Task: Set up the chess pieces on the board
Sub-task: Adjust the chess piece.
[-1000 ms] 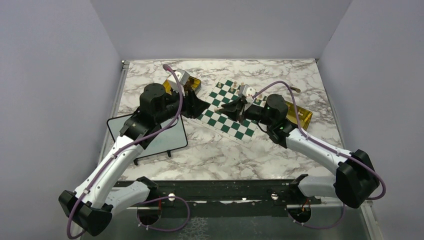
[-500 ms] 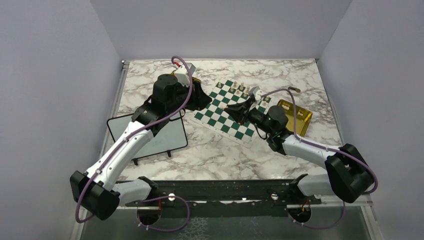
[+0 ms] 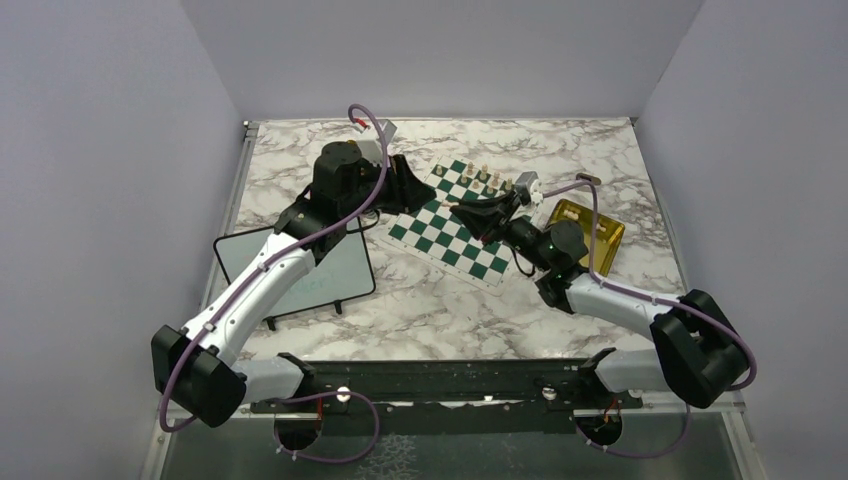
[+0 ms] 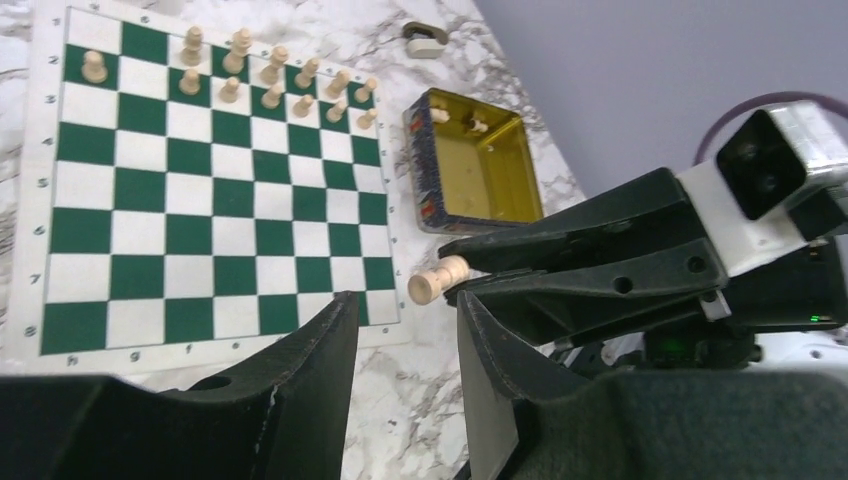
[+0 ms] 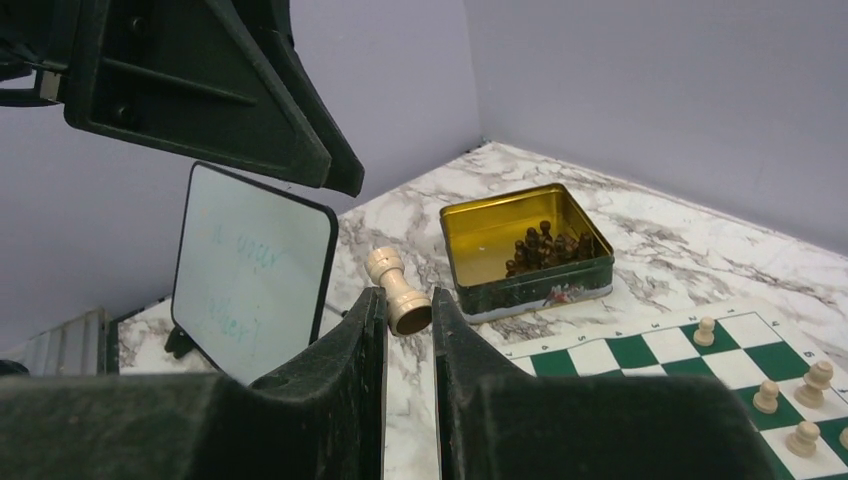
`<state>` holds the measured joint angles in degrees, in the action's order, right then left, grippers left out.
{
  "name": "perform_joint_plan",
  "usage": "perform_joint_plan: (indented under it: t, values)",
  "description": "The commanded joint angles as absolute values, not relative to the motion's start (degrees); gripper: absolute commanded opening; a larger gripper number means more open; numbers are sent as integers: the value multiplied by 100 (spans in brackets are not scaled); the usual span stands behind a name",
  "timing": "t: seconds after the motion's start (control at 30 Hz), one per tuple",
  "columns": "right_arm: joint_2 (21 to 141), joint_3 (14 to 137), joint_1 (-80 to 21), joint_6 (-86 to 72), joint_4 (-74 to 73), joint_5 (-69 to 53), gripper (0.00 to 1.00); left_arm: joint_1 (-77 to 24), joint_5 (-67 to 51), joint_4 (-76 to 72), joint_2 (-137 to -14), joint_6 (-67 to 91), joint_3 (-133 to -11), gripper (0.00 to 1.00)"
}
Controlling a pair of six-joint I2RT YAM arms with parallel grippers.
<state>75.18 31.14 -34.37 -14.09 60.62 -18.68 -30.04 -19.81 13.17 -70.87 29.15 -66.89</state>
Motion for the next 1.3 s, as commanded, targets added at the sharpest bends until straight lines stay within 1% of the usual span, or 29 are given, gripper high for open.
perform_joint_plan:
  t: [0.0, 0.2, 0.37, 0.47, 0.6, 0.83, 0.93, 1.13, 1.27]
  values:
    - [7318, 2914, -3418, -1724, 6825, -1942, 1, -2980, -2603, 535, -7107, 3567, -6595, 42]
    - [7233, 2717, -3413, -2040, 7484, -1949, 1, -2979, -3108, -300, -7099, 4383, -6254, 42]
    - [7146, 2777, -3419, -2136, 7529, -2018, 1, -2979, -3287, -443, -7104, 4665, -6228, 42]
    - [7153, 2777, -3418, -2244, 7621, -2081, 1, -2979, -3479, -776, -7108, 4966, -6125, 42]
    - [7162, 2734, -3414, -2341, 7715, -2081, 1, -2979, -3682, -1185, -7108, 5339, -5908, 38]
    - [7189, 2732, -3418, -2393, 7755, -2087, 1, -2979, -3739, -1312, -7174, 5507, -5788, 37]
    - [7206, 2733, -3413, -2391, 7745, -2098, 1, -2980, -3766, -1433, -7197, 5607, -5755, 34]
    - [7251, 2734, -3414, -2395, 7752, -2081, 1, -2988, -3806, -1441, -7231, 5626, -5783, 21]
    - [7282, 2737, -3414, -2399, 7752, -2072, 1, -2988, -3777, -1410, -7232, 5579, -5783, 16]
